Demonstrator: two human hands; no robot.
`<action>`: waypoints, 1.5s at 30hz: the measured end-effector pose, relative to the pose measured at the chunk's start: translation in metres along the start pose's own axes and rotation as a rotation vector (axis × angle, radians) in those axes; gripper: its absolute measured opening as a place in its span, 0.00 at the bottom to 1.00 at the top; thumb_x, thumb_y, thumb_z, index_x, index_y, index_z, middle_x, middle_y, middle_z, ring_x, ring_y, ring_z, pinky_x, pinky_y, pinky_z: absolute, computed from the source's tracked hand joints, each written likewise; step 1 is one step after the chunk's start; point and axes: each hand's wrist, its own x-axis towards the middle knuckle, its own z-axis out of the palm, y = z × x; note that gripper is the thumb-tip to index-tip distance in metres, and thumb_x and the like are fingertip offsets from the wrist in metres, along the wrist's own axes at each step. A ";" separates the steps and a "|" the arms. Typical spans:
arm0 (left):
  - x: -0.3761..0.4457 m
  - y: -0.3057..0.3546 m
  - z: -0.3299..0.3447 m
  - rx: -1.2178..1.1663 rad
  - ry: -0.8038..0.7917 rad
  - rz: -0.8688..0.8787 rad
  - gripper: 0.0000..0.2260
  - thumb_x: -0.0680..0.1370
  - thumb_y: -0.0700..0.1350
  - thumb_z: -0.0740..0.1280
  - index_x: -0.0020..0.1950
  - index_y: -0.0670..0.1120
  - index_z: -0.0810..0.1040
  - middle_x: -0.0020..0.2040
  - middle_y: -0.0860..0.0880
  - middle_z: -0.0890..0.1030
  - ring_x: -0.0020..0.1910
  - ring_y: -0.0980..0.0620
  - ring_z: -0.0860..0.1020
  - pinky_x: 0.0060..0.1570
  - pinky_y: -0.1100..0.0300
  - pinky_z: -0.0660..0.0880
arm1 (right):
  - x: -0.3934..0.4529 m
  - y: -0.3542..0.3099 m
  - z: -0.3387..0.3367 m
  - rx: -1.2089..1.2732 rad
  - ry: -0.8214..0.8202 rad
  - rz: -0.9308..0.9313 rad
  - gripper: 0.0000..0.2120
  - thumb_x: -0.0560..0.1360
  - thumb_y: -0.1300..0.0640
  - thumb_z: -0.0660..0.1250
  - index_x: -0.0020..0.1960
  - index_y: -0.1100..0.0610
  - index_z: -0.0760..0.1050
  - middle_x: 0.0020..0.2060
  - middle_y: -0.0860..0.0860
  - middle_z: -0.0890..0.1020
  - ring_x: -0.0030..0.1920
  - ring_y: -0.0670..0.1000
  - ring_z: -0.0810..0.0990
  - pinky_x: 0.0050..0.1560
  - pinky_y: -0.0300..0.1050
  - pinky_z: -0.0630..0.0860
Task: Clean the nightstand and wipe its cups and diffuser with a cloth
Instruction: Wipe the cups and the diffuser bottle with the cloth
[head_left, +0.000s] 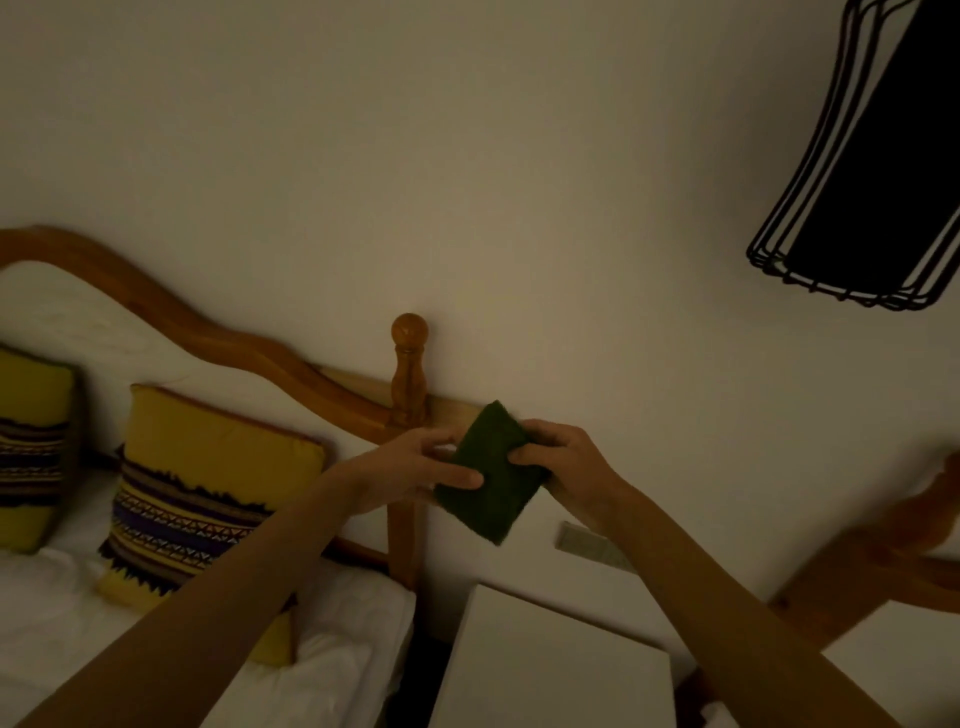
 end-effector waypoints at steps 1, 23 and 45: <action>0.000 0.002 0.002 0.069 -0.039 -0.011 0.25 0.70 0.48 0.79 0.65 0.50 0.77 0.62 0.47 0.82 0.62 0.45 0.80 0.61 0.44 0.78 | 0.001 0.000 -0.001 0.029 -0.016 0.023 0.16 0.71 0.69 0.72 0.55 0.54 0.85 0.52 0.55 0.86 0.52 0.55 0.85 0.48 0.45 0.82; 0.013 -0.008 0.012 -0.308 0.007 0.198 0.11 0.73 0.41 0.70 0.56 0.43 0.82 0.57 0.39 0.81 0.60 0.38 0.79 0.56 0.43 0.80 | -0.018 0.023 -0.003 0.141 -0.167 -0.038 0.18 0.80 0.67 0.60 0.61 0.51 0.82 0.60 0.53 0.83 0.62 0.57 0.81 0.55 0.52 0.81; 0.001 -0.058 0.006 0.529 0.563 0.049 0.12 0.70 0.45 0.76 0.51 0.45 0.82 0.40 0.49 0.84 0.39 0.53 0.84 0.41 0.57 0.83 | 0.003 0.059 0.011 -0.354 0.346 0.102 0.13 0.80 0.64 0.62 0.52 0.49 0.82 0.56 0.52 0.81 0.56 0.58 0.80 0.59 0.56 0.78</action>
